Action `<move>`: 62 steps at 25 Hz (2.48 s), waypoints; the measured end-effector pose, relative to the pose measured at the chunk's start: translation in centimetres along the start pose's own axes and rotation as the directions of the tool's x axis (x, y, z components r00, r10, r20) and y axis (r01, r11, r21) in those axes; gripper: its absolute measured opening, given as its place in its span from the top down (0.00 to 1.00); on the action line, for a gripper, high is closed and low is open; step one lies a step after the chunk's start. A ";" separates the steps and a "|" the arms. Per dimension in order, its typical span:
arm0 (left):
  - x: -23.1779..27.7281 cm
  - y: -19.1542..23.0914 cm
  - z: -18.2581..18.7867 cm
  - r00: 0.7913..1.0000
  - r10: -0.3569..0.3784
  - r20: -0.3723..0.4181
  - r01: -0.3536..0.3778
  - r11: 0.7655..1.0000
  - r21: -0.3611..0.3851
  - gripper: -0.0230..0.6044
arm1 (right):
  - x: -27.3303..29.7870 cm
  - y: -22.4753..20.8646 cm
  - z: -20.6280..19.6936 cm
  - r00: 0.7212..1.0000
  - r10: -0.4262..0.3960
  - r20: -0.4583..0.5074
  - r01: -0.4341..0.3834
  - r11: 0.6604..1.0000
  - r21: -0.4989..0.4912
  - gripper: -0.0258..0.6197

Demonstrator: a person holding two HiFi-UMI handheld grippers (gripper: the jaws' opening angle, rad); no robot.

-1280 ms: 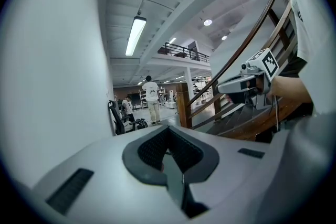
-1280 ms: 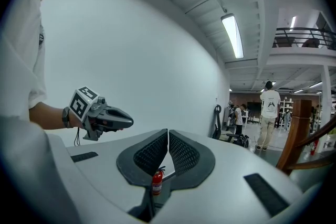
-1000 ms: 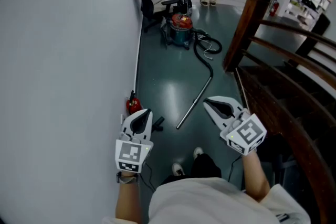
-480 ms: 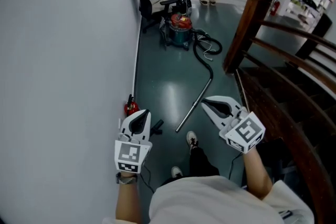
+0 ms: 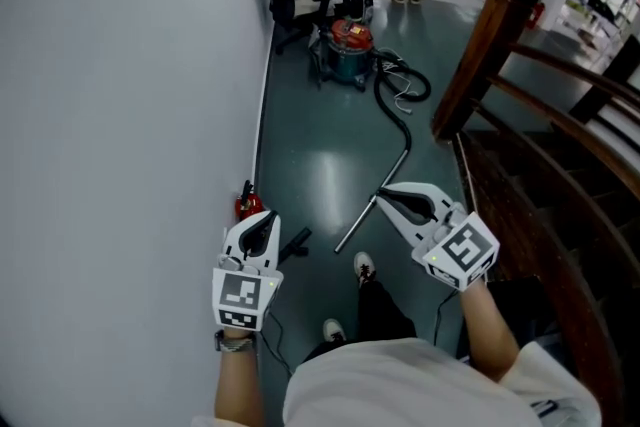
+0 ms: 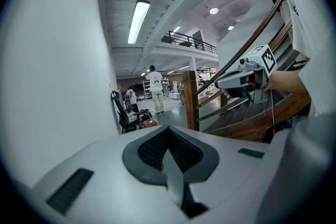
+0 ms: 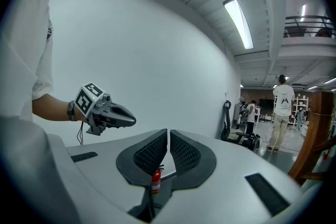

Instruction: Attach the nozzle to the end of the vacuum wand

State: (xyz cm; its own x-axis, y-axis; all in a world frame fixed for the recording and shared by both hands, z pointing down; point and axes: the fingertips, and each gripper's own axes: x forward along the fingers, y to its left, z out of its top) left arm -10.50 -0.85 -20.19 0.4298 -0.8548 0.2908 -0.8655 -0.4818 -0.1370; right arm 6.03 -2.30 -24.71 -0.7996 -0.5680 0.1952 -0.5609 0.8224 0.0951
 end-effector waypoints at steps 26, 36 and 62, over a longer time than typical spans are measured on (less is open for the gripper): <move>9.0 4.7 -7.9 0.991 0.028 -0.133 -0.031 0.999 -0.024 0.92 | 9.7 -6.7 -9.6 0.991 0.107 -0.075 -0.105 0.994 0.030 0.91; 13.7 4.1 -13.0 0.988 -0.001 -0.155 -0.004 1.000 -0.031 0.91 | 11.7 -8.6 -15.5 0.986 0.128 -0.108 -0.128 0.992 0.001 0.81; 21.8 2.4 -29.9 0.985 -0.037 -0.171 0.041 0.999 0.025 0.89 | 18.2 -8.0 -35.6 0.965 0.206 -0.160 -0.215 0.976 -0.038 0.80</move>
State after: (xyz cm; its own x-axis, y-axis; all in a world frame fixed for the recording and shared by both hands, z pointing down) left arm -10.85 -14.92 14.11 0.4108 -0.7909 0.4535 -0.8402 -0.5215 -0.1484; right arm 3.60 -18.06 12.87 -0.8532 -0.3732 0.3644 -0.3674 0.9259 0.0878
